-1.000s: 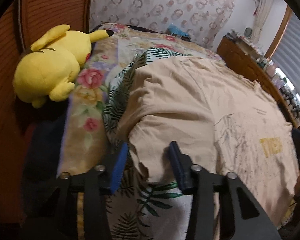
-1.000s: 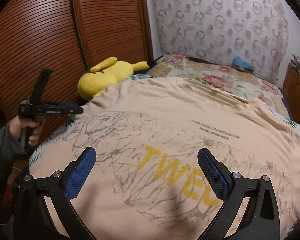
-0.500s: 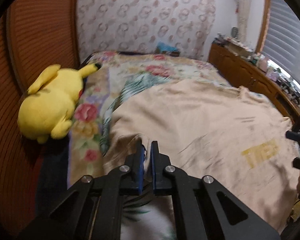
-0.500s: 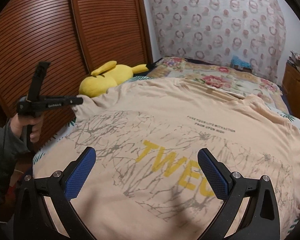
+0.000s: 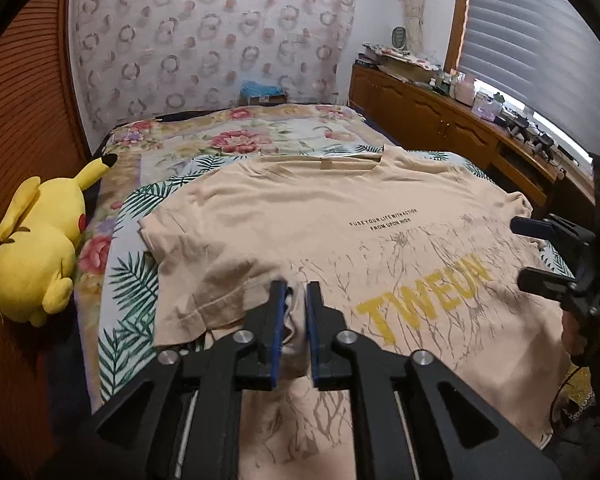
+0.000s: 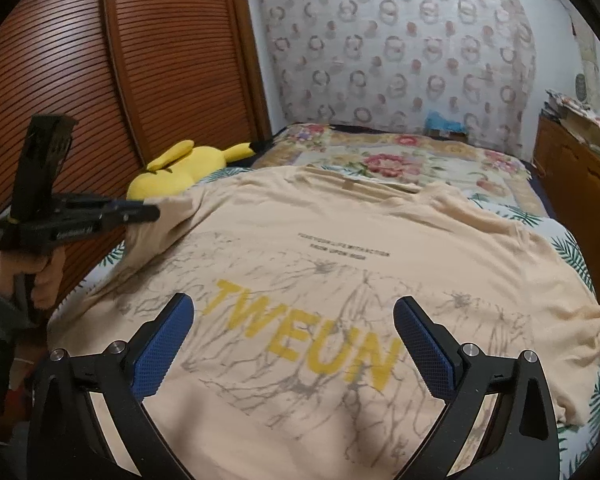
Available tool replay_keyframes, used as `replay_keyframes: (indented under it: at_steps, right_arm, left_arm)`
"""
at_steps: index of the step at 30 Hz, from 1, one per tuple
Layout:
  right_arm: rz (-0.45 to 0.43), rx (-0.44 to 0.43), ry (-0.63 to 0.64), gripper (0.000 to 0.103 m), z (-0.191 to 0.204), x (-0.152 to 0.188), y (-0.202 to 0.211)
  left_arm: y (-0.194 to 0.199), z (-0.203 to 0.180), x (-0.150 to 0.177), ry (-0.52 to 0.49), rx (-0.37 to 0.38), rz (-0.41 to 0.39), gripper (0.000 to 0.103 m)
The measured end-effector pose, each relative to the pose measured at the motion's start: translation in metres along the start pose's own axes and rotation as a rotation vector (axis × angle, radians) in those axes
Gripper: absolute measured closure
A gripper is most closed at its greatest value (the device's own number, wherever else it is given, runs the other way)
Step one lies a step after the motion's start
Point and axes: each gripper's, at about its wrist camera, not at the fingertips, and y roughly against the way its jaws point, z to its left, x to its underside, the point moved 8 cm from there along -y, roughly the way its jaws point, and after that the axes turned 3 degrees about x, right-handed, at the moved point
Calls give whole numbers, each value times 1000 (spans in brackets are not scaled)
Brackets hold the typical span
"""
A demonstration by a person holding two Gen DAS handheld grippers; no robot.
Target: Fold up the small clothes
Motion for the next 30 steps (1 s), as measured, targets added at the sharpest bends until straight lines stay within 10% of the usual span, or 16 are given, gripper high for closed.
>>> replay_keyframes:
  at_steps: [10, 30]
  right_arm:
    - [22, -52, 85, 20, 21, -14, -20]
    - [217, -312, 425, 51, 202, -40, -172]
  left_arm:
    - [62, 40, 20, 55, -130, -122, 49]
    - [104, 99, 72, 174, -218, -184, 46]
